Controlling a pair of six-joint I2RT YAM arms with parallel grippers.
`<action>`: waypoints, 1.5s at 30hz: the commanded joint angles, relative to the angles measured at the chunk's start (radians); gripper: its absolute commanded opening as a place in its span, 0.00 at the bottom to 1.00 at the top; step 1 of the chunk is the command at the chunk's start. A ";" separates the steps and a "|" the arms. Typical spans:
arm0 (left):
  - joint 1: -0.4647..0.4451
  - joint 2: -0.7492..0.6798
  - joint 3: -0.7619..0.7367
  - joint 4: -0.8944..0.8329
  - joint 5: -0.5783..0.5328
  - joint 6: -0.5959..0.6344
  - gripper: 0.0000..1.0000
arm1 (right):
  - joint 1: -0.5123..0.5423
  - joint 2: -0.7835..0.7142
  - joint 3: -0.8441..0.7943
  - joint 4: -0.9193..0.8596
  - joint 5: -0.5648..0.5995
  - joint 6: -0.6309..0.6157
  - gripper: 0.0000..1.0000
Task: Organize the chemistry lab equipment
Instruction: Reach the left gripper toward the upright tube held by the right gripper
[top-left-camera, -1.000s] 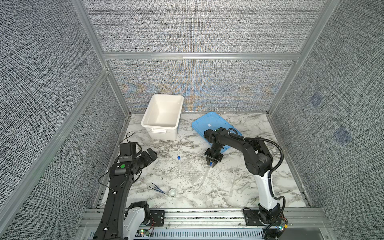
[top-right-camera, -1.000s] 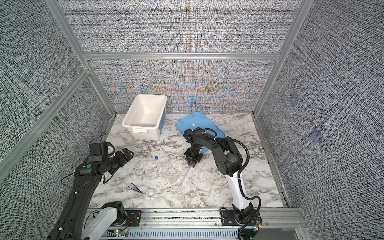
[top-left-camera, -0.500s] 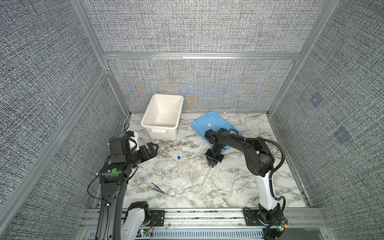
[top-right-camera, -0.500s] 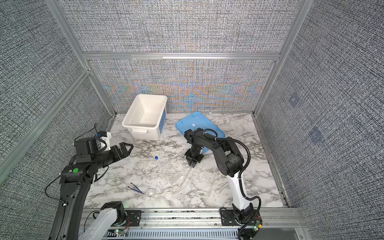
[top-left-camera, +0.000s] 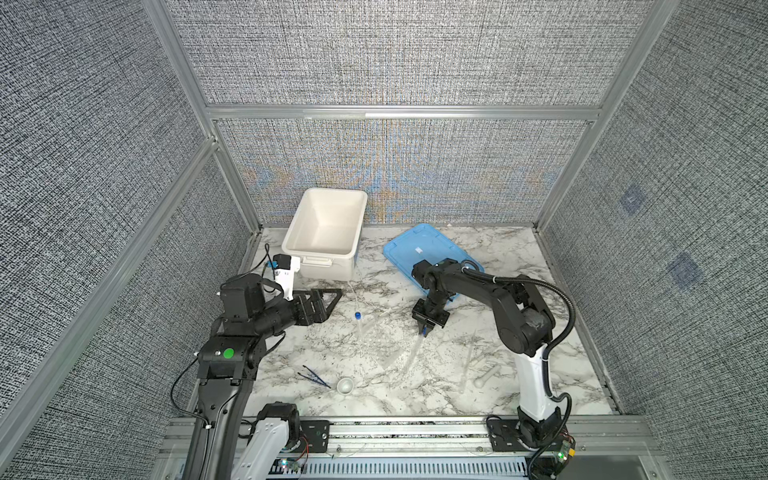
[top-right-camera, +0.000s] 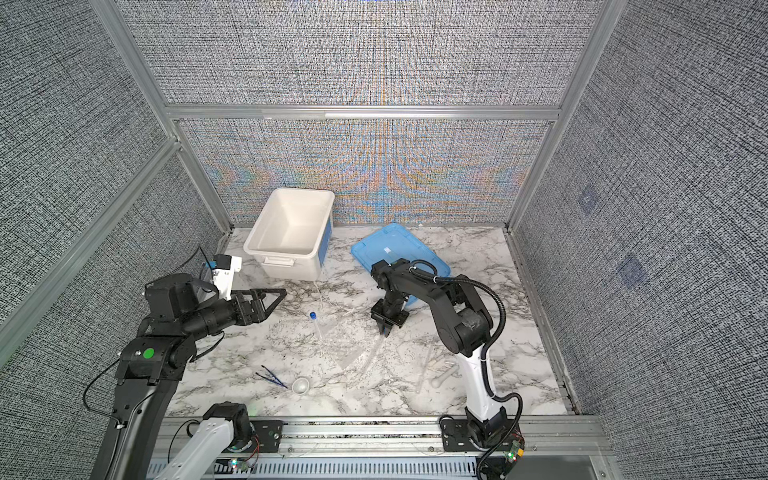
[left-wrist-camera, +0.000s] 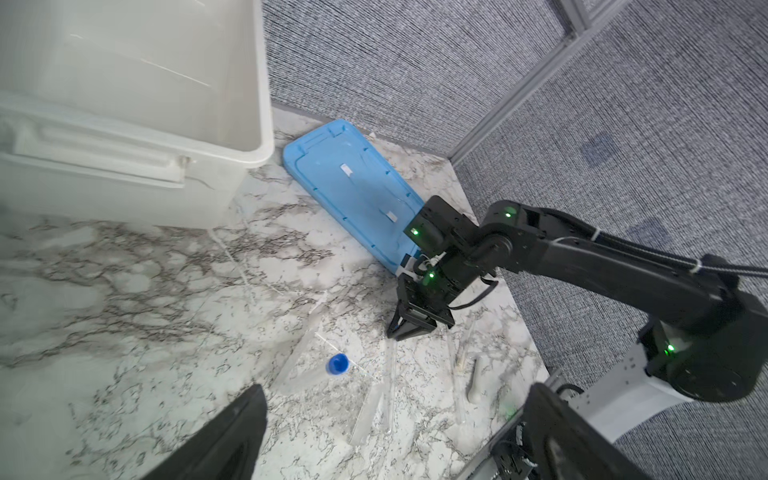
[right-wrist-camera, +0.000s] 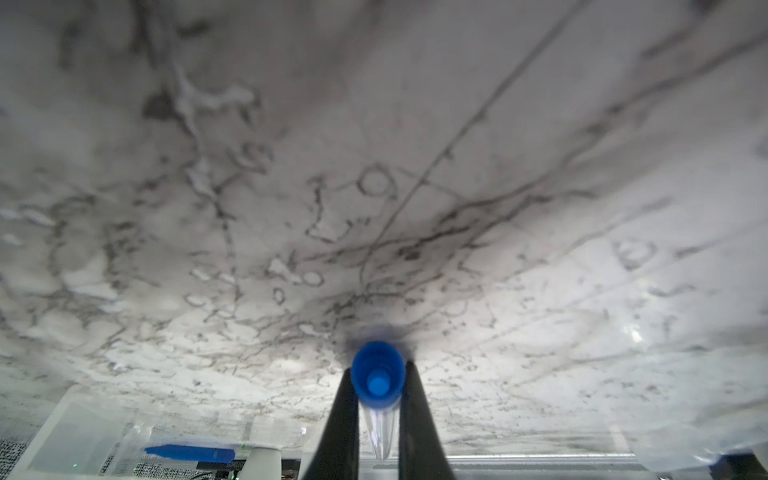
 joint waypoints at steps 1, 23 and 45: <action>-0.047 -0.002 0.012 0.051 -0.015 0.013 0.97 | 0.003 0.002 -0.020 0.024 0.014 -0.005 0.11; -0.491 0.054 -0.089 0.175 -0.180 -0.105 0.96 | -0.024 -0.204 -0.201 0.009 -0.007 -0.035 0.13; -0.957 0.387 -0.105 0.320 -0.556 -0.310 0.95 | -0.109 -0.432 -0.176 -0.114 0.005 -0.125 0.14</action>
